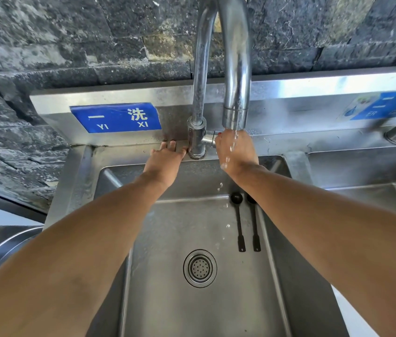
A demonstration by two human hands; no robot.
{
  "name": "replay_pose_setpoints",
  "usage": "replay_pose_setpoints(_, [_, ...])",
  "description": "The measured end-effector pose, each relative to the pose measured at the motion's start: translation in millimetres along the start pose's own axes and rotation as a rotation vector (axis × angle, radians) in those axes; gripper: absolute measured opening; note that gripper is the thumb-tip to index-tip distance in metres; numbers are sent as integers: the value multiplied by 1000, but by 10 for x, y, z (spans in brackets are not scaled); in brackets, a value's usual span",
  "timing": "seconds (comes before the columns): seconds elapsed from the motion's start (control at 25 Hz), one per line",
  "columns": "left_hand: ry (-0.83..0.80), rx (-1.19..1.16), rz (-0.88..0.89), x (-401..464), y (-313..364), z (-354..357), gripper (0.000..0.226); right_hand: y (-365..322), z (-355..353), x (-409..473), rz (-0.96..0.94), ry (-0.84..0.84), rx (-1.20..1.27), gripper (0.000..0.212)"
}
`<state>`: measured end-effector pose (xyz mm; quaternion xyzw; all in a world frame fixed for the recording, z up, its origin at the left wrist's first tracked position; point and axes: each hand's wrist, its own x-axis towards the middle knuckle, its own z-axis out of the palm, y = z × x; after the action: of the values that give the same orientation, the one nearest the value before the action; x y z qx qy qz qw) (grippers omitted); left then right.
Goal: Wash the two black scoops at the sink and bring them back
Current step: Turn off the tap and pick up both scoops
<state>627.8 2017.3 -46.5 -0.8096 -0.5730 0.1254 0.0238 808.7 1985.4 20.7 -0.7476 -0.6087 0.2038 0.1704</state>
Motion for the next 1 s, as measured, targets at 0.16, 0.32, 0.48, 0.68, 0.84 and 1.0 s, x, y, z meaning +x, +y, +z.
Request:
replay_pose_setpoints(0.16, [-12, -32, 13, 25, -39, -18, 69, 59, -18, -18, -60, -2, -38, 32])
replay_pose_setpoints(0.32, [-60, -167, -20, 16, -38, -55, 60, 135, -30, -55, -36, 5, -33, 29])
replay_pose_setpoints(0.48, [127, -320, -70, -251, 118, 56, 49, 223, -16, -213, -124, 59, -13, 51])
replay_pose_setpoints(0.68, [338, -335, -114, -646, 426, 221, 19, 600, 24, -497, -63, 41, -132, 35])
replay_pose_setpoints(0.84, [157, -435, -128, -749, 658, 373, 25, 987, 166, -762, 122, -13, -118, 26])
replay_pose_setpoints(1.0, [107, -608, -169, -727, 976, 586, 27, 1403, 388, -938, 234, -63, -133, 22])
